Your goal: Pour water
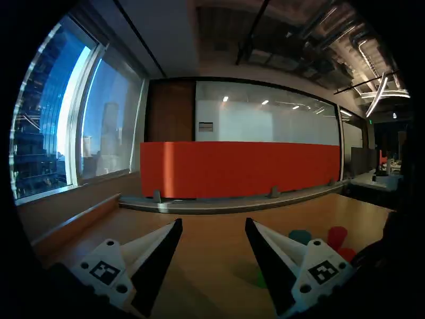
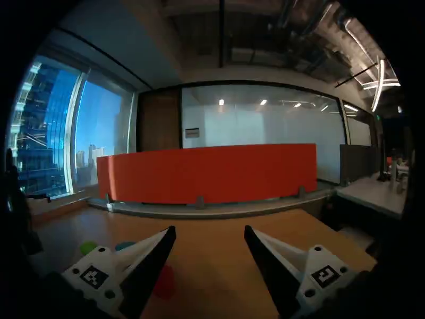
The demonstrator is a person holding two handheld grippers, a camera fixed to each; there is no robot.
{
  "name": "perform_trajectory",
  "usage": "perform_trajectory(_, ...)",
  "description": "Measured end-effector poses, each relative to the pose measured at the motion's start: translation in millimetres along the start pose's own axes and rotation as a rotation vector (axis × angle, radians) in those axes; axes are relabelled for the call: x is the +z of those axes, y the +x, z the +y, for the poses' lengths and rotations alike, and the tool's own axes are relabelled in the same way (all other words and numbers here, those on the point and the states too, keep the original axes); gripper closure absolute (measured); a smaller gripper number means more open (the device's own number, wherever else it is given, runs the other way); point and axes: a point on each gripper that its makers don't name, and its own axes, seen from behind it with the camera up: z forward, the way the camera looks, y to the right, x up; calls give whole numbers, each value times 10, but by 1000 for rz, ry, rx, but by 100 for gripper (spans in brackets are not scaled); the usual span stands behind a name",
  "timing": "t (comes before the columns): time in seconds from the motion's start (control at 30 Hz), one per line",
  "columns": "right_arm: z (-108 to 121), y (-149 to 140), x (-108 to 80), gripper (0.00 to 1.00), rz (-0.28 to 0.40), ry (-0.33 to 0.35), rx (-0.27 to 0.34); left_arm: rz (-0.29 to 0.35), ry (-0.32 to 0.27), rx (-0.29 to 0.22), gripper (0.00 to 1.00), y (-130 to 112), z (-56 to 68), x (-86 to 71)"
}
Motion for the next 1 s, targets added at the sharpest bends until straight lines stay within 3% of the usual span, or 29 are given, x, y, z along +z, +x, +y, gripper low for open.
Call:
perform_trajectory(0.3,-157,531,-6,1,-19,53,16,-15,-50,-21,13,488,66,-8)
perform_trajectory(0.5,-349,752,8,1,-38,107,-10,-2,-95,-44,13,833,115,15)
perform_trajectory(0.8,-564,840,60,1,-29,193,-42,4,-187,-40,13,964,243,41)
perform_trajectory(1.0,-801,869,21,1,-36,330,-55,-13,-281,-44,13,942,367,44)
